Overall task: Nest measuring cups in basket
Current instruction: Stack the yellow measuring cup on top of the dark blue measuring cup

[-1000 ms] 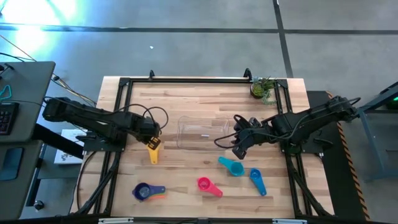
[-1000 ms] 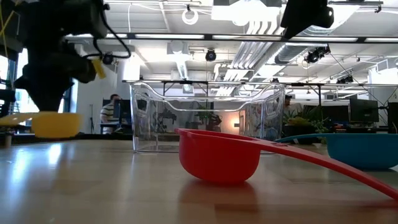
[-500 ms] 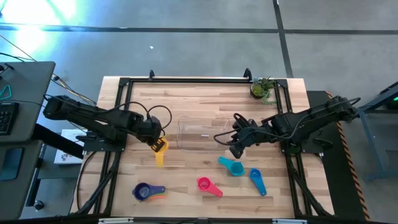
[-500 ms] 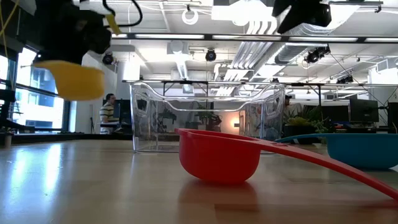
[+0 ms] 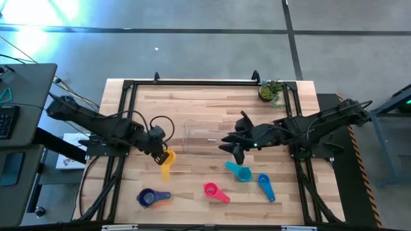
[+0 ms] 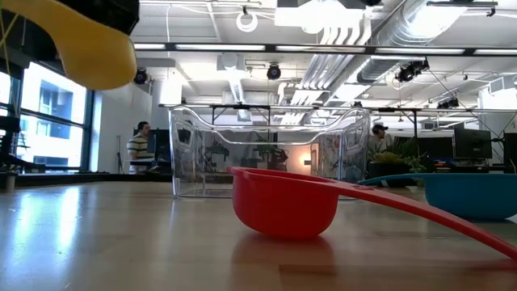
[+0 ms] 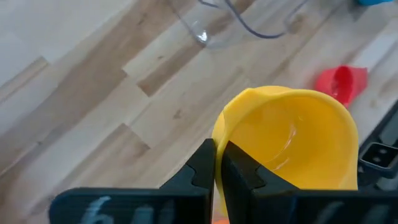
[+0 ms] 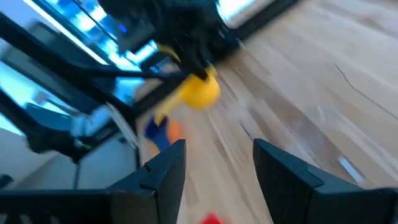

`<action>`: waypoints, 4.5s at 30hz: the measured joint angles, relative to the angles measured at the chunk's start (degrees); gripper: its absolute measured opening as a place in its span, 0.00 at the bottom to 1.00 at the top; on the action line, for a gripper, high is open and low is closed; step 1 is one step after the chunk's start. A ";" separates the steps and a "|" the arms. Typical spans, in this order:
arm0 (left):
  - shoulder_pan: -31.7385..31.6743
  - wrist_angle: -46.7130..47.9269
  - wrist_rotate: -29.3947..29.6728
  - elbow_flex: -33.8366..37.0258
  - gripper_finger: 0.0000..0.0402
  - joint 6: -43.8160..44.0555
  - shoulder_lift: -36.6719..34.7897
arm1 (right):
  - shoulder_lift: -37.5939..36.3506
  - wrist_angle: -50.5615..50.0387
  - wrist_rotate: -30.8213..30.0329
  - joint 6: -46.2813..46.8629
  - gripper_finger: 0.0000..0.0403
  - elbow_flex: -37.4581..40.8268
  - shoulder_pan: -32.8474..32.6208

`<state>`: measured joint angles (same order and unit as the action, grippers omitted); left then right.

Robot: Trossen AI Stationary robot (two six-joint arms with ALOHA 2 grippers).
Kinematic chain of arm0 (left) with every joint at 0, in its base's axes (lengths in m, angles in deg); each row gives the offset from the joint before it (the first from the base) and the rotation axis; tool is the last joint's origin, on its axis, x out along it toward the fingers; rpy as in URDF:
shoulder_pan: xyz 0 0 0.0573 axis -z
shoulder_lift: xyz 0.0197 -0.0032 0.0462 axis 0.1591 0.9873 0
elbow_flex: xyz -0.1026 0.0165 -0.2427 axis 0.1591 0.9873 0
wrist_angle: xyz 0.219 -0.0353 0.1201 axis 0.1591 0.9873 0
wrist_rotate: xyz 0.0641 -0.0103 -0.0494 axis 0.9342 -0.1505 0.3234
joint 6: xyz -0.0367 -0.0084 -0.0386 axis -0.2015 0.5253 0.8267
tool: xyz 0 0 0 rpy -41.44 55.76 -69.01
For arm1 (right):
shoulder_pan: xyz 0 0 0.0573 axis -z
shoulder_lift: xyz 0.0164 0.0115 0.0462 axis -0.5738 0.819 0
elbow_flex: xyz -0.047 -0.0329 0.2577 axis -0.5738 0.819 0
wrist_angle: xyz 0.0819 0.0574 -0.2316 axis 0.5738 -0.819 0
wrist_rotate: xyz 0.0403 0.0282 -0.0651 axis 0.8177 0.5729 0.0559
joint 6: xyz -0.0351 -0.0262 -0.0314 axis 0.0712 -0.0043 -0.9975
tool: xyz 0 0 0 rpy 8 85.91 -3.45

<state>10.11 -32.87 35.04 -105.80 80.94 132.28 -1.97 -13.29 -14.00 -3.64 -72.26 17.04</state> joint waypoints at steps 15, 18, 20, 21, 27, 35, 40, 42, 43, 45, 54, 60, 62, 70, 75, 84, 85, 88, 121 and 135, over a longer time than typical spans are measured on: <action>6.10 -0.03 2.04 -5.27 0.02 10.30 0.00 | 0.00 9.27 -1.65 -4.29 0.44 0.00 1.68; 6.72 -0.02 2.19 -6.19 0.02 11.37 0.00 | 0.00 9.93 -1.04 -5.55 0.44 0.00 2.03; 7.28 0.01 2.22 -6.81 0.02 11.97 0.02 | 0.00 10.95 -0.86 -6.59 0.44 -0.01 1.99; 7.60 -0.01 2.20 -7.17 0.02 12.10 0.02 | 0.00 11.34 -0.80 -7.05 0.44 -0.02 1.97; 9.79 -0.10 2.20 -9.91 0.02 13.52 0.04 | 0.62 14.70 -0.82 -8.63 0.44 -0.04 1.99; 12.03 -0.02 1.87 -13.04 0.02 15.03 0.04 | 7.45 12.19 0.91 -13.10 0.44 -8.43 2.23; 13.17 0.58 2.14 -14.14 0.02 15.62 0.59 | 13.10 2.25 0.04 -13.26 0.44 -17.28 2.38; 13.23 1.62 2.15 -14.14 0.02 16.45 1.11 | 15.18 -1.70 0.00 -12.86 0.44 -20.17 2.60; 13.23 2.92 2.15 -14.16 0.02 16.50 1.56 | 16.33 -3.42 -0.10 -12.49 0.44 -21.52 2.62; 13.23 5.98 2.17 -14.14 0.02 16.76 2.56 | 18.54 -5.70 -0.17 -11.48 0.44 -23.83 2.67; 13.21 10.26 5.89 -14.14 0.02 16.48 7.96 | 27.04 -9.39 0.69 -6.18 0.44 -26.64 2.62; 13.21 10.26 6.97 -14.12 0.02 16.97 12.10 | 30.88 -9.28 0.51 -3.44 0.44 -26.63 2.62; 13.21 10.24 8.41 -14.12 0.02 17.19 13.43 | 31.75 -9.26 0.48 -1.95 0.44 -26.62 2.63; 13.21 10.06 13.15 -14.09 0.02 17.46 17.68 | 34.50 -8.72 0.05 0.90 0.44 -26.62 2.20; 13.21 9.86 14.89 -14.09 0.02 17.43 19.41 | 36.50 -8.24 0.04 2.43 0.44 -26.53 1.81; 13.21 4.27 17.16 -14.05 0.02 11.47 20.26 | 38.77 -4.11 0.60 2.36 0.44 -26.52 1.81; 13.21 3.51 17.18 -14.05 0.02 10.58 20.26 | 38.85 -3.94 0.59 2.44 0.44 -26.51 1.81; 13.21 2.20 17.32 -14.05 0.02 9.40 20.26 | 39.08 -3.35 0.51 2.83 0.44 -26.51 1.58; 10.96 -4.55 22.07 -13.98 0.02 0.02 20.28 | 39.21 -4.60 1.17 5.29 0.34 -26.58 1.50; 11.00 -5.13 24.02 -14.01 0.02 -1.60 20.28 | 39.21 -5.84 2.54 8.28 0.14 -26.58 1.60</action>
<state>21.11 -38.00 59.06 -119.81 79.34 152.56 37.24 -19.13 -11.47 4.64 -98.84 18.63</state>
